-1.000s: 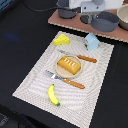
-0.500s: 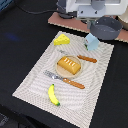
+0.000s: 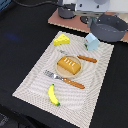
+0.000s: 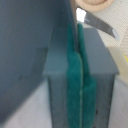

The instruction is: Interact with the objects in diverse but meaningful ways.

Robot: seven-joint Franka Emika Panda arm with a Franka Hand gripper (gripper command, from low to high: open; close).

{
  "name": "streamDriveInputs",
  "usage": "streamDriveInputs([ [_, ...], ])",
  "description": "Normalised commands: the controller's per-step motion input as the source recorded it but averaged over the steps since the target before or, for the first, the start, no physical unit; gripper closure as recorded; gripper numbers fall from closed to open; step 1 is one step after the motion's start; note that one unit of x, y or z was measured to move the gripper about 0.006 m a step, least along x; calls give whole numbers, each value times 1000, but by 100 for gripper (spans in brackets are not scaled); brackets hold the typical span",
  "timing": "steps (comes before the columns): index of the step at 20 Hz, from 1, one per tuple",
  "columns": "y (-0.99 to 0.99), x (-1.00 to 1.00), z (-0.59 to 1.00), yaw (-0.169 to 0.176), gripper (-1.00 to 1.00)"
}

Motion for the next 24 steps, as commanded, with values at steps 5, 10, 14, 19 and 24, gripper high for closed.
streamDriveInputs([
  [5, -5, -1000, 0, 49, 100],
  [10, -61, -1000, -58, 17, 100],
  [14, -268, -1000, -224, 0, 100],
  [19, -459, -1000, -404, 0, 100],
  [24, -568, -985, -444, 0, 100],
])
